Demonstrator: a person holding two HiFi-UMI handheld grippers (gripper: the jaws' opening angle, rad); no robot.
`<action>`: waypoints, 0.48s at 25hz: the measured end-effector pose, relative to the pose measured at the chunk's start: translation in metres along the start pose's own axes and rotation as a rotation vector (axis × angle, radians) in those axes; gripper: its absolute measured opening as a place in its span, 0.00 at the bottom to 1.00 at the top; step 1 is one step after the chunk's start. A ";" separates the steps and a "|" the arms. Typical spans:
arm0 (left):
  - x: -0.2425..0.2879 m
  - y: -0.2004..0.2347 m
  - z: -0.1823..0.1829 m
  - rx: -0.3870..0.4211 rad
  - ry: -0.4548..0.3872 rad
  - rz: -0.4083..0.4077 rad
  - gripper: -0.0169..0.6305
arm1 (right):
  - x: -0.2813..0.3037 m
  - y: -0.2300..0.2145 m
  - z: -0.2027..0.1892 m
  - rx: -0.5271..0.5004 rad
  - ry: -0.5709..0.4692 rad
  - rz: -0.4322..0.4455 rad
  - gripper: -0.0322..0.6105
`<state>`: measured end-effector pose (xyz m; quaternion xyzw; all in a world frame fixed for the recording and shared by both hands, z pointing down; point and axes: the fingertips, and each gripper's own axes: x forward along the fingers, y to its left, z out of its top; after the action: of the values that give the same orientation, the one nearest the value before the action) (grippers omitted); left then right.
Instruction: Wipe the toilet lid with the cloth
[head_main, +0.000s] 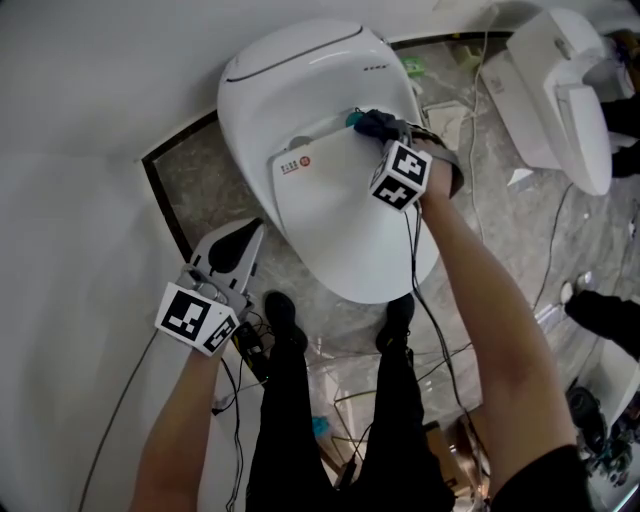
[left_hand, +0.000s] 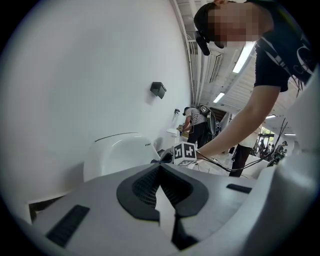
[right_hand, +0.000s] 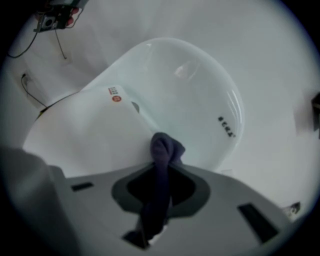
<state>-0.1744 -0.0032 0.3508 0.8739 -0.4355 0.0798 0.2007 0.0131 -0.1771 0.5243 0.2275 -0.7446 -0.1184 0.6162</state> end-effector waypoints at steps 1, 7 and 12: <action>0.001 -0.002 -0.001 0.000 0.002 -0.004 0.05 | 0.001 0.004 -0.003 0.001 0.006 0.011 0.16; 0.005 -0.004 -0.006 -0.003 0.009 -0.012 0.05 | -0.004 0.033 -0.005 -0.016 -0.005 0.040 0.16; 0.007 -0.009 -0.003 0.005 0.016 -0.023 0.05 | -0.011 0.058 0.009 -0.037 -0.047 0.061 0.16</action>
<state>-0.1633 -0.0023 0.3533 0.8788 -0.4235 0.0856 0.2027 -0.0058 -0.1220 0.5396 0.1905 -0.7632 -0.1186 0.6059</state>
